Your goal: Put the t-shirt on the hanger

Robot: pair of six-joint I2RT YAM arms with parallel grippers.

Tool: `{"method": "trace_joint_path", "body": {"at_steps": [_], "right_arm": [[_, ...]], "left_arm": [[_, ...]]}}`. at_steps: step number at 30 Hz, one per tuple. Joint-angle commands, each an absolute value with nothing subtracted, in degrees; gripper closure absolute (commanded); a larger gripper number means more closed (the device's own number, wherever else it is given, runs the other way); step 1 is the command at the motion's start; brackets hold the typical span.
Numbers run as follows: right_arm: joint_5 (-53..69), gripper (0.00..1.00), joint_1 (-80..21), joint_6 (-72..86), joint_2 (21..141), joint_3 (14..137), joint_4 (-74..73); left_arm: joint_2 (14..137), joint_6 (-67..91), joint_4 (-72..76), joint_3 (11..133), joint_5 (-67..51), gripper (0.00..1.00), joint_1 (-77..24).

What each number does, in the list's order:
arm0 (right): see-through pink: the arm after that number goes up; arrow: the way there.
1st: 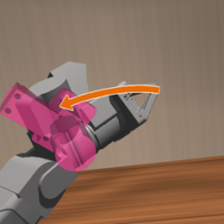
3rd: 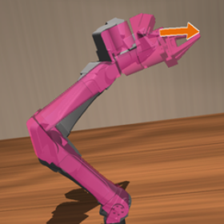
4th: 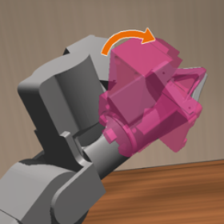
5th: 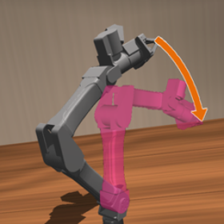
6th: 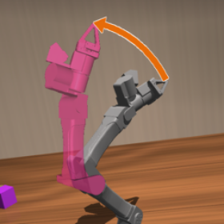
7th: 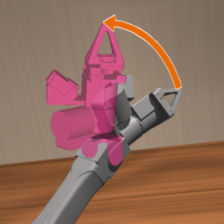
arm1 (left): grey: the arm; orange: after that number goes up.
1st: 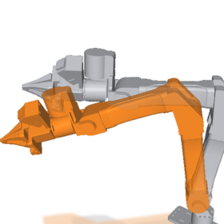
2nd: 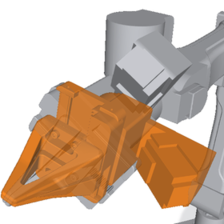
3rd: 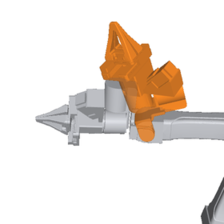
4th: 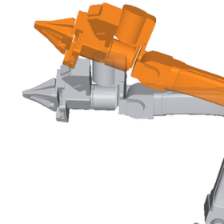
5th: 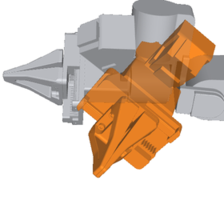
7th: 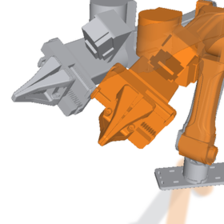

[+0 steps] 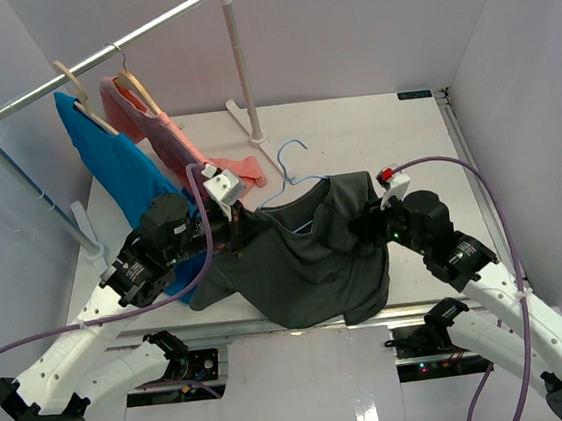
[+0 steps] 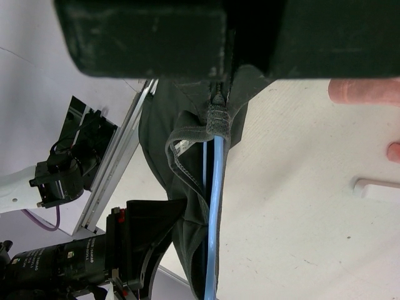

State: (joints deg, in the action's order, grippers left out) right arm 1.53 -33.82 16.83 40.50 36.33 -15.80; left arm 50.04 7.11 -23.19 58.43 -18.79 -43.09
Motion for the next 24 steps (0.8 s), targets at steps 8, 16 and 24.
{"method": "trace_joint_path", "body": {"at_steps": [8, 16, 24], "right_arm": [[-8.1, 0.92, -33.94, 12.96, 36.36, 45.18, -18.34], [-8.0, 0.92, -34.01, 8.67, 47.09, 63.33, -29.15], [-8.64, 0.92, -33.77, 6.52, 54.63, 69.27, -34.27]], "left_arm": [[47.84, 1.28, -21.67, 55.71, -18.11, 1.0, -42.98], [48.31, -3.14, -24.55, 54.05, -21.18, 1.0, -42.98], [47.33, -4.04, -25.65, 55.85, -23.7, 1.0, -43.07]]}}
